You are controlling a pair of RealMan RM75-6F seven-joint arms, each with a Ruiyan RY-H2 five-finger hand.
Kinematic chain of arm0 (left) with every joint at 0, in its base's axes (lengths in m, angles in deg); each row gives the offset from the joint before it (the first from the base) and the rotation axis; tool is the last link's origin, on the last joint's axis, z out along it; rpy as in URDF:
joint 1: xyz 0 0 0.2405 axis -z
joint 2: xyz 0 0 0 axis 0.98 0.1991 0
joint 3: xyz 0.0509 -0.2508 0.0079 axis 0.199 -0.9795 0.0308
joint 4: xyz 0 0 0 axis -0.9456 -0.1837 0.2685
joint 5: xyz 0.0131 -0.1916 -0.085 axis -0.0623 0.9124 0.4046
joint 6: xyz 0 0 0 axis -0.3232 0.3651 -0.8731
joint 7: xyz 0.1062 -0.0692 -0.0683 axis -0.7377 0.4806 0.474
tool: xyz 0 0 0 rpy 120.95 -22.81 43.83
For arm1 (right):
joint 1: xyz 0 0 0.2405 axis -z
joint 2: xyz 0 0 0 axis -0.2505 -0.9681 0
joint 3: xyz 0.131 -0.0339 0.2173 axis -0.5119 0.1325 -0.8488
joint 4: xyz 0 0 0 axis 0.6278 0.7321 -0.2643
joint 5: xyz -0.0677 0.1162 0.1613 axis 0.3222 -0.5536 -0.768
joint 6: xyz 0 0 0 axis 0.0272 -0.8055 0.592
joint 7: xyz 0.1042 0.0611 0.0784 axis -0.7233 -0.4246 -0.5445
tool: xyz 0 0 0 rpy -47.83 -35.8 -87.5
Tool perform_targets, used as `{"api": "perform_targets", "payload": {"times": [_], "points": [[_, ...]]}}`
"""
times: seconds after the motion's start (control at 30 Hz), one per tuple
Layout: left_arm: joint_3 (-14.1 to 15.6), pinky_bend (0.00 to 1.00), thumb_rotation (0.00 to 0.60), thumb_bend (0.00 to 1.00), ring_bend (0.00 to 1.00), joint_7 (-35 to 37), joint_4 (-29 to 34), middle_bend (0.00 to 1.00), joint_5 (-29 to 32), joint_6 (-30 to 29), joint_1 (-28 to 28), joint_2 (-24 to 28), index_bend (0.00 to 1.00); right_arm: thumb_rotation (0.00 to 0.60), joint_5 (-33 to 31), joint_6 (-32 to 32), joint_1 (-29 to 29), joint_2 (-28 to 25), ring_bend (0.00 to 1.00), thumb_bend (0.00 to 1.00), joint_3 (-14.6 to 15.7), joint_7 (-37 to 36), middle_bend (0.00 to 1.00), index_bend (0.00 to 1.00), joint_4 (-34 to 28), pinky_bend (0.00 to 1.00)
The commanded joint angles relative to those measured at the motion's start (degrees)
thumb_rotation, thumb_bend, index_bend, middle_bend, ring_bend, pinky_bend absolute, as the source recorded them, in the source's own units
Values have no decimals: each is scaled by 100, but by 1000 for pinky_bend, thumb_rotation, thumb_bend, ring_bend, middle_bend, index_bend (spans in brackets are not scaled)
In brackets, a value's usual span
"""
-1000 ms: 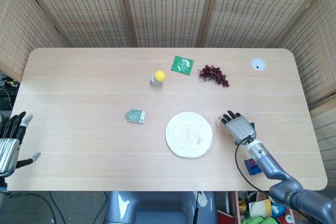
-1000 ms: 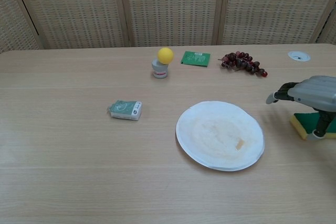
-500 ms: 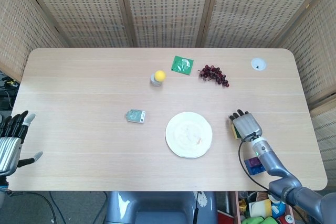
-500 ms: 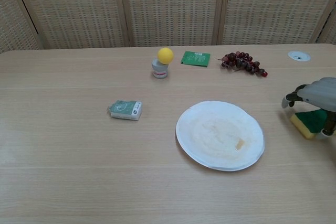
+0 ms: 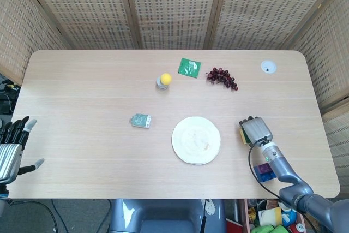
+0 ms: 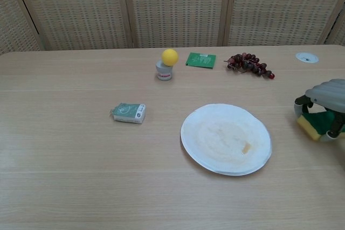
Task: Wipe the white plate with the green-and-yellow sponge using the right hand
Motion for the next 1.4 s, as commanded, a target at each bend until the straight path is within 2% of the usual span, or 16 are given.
{"api": "perform_targets", "payload": {"times": [0.03,0.13,0.33,0.4,0.63,0.87,1.13,1.4], "points": [[2,0,600,0,0,1,0,0,-2,-4,-2,-1,0,600,121,-155,7,-8,320,233,37,-159,413,442,-6,433],[7,0,600,0,0,-1,7,0,4,25,11,4,0,600,269,-414,18,-63,344,304,51,-419,437,470,-98,443],[1,0,600,0,0,30,13,0,10,31,19,21,0,600,532,-920,1,-353,362,310,-8,-868,447,474,-647,499],[2,0,600,0,0,45,15,0,17,42,22,31,0,600,650,-1095,-22,-519,364,310,-37,-1049,447,473,-971,510],[9,0,600,0,0,82,23,0,56,121,50,56,0,600,1114,-1485,-220,-1369,365,310,-134,-1578,448,473,-2760,531],[5,0,600,0,0,115,28,0,108,179,69,79,0,600,1092,-1085,-531,-1673,366,334,-208,-2054,454,481,-3810,531],[6,0,600,0,0,131,18,0,172,272,104,88,0,600,1049,-673,-846,-1544,368,344,-197,-2283,457,484,-4142,531],[5,0,600,0,0,81,6,0,247,370,145,66,0,600,704,-165,-1044,-1089,368,345,-109,-2064,457,484,-3814,531]]}}
